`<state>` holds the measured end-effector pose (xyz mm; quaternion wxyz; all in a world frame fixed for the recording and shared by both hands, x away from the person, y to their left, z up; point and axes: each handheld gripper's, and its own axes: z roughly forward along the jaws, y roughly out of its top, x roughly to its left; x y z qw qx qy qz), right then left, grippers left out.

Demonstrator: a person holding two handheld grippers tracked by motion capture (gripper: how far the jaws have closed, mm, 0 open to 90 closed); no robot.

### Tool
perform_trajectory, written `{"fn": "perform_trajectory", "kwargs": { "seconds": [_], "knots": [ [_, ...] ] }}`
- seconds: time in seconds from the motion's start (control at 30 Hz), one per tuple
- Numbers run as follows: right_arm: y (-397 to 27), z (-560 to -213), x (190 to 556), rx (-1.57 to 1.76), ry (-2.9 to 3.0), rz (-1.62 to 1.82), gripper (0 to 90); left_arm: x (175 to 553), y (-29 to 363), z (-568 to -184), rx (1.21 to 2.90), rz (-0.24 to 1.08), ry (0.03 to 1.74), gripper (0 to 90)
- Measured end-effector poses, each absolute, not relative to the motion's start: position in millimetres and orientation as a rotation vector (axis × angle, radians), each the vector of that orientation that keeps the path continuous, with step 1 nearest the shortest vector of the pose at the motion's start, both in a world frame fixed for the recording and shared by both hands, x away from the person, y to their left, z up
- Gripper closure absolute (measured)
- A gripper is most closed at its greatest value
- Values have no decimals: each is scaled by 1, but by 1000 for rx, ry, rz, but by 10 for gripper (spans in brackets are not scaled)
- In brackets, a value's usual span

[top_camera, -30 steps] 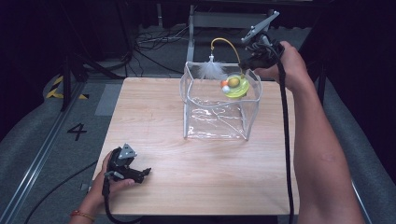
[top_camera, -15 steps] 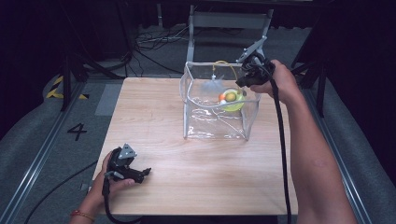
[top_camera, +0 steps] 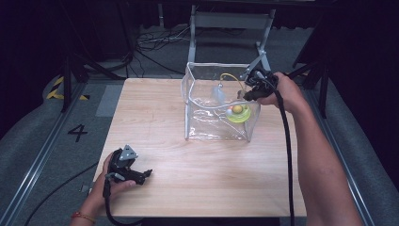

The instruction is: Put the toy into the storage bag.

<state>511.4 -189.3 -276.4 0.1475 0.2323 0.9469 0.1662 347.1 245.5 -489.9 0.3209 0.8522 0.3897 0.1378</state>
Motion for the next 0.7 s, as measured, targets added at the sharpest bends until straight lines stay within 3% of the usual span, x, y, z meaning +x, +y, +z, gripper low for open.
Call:
{"fn": "perform_trajectory", "kwargs": {
  "seconds": [0.7],
  "knots": [
    [-190,-276,509,708,2759,390,869,347,245,-490,2236,358,1027,3]
  ]
}}
